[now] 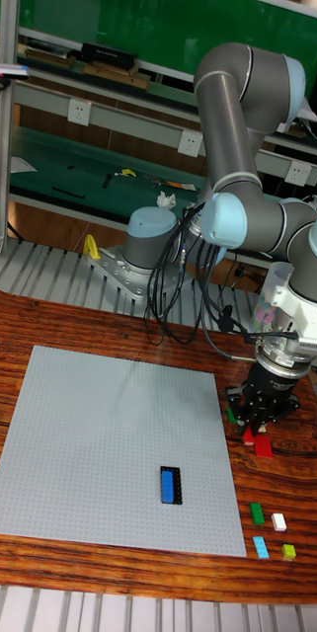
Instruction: Build with small Lego blocks
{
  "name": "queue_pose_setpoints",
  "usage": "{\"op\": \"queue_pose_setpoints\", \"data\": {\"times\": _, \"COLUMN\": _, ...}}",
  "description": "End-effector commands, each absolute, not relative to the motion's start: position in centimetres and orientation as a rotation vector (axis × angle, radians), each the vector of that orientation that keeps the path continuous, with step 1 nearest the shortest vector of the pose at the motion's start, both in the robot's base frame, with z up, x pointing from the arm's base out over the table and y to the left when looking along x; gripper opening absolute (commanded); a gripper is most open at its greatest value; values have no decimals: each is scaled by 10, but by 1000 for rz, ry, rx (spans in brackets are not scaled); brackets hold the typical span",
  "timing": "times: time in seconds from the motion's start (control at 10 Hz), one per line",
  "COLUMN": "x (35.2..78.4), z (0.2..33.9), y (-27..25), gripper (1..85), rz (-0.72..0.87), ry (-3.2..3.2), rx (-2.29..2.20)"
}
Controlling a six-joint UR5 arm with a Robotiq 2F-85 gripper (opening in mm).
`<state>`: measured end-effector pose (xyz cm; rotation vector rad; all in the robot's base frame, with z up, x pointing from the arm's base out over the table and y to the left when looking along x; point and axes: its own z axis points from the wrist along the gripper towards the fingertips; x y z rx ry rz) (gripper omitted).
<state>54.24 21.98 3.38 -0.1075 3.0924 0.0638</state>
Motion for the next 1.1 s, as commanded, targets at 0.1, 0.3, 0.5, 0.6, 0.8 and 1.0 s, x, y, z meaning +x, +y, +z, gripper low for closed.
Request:
{"op": "queue_pose_setpoints", "data": {"times": 0.1, "x": 555, "z": 43, "y": 211, "gripper": 13, "rz": 23, "ry": 3048, "rx": -34}}
{"op": "queue_pose_setpoints", "data": {"times": 0.3, "x": 553, "z": 43, "y": 214, "gripper": 13, "rz": 40, "ry": 3056, "rx": -80}}
{"op": "queue_pose_setpoints", "data": {"times": 0.5, "x": 570, "z": 37, "y": 194, "gripper": 13, "rz": 66, "ry": 3064, "rx": -159}}
{"op": "queue_pose_setpoints", "data": {"times": 0.6, "x": 571, "z": 37, "y": 192, "gripper": 13, "rz": 85, "ry": 3065, "rx": -183}}
{"op": "queue_pose_setpoints", "data": {"times": 0.8, "x": 566, "z": 41, "y": 200, "gripper": 13, "rz": 103, "ry": 3054, "rx": -160}}
{"op": "queue_pose_setpoints", "data": {"times": 1.0, "x": 577, "z": 42, "y": 183, "gripper": 13, "rz": 3, "ry": 3022, "rx": -53}}
